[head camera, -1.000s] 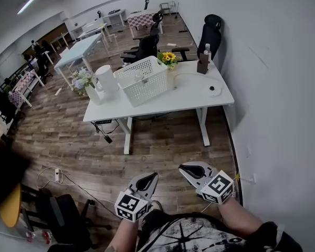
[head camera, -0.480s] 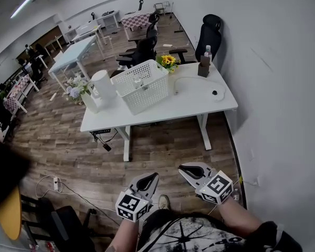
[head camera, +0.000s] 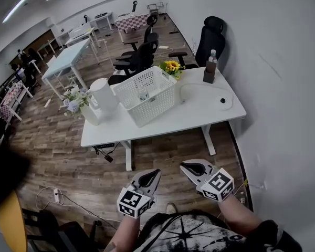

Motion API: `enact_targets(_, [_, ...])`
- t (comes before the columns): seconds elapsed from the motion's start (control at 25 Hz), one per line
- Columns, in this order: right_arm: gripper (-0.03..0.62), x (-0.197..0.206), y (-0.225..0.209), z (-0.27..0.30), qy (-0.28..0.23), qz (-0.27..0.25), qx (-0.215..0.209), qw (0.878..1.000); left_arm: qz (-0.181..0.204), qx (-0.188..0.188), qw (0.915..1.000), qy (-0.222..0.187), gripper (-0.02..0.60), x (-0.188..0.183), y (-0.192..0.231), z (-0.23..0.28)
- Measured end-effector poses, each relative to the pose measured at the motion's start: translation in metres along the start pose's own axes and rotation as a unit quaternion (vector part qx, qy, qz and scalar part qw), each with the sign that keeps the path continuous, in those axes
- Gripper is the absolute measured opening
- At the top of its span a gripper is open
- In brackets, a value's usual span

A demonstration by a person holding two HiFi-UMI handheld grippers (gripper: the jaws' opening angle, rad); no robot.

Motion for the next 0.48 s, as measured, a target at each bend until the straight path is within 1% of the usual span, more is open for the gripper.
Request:
enact_targets(0.2, [0.023, -0.015, -0.011, 0.039, 0.001, 0.004, 0.014, 1.0, 0.0, 0.011, 0.9999, -0.004, 0.011, -0.009, 0.046, 0.004])
enact_targets(0.48, [0.023, -0.026, -0.025, 0.091, 0.007, 0.008, 0.026, 1.0, -0.004, 0.027, 0.9996, -0.009, 0.009, -0.005, 0.105, 0.01])
Point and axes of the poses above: the fingertips, and each gripper's own axes: z forward along the fingers, y to its left, x out of its underside, the point moved 6 cm from there along -z, backward along the fingers, and after that the axes turned 6 degrees about y, right-handed, at the moved point
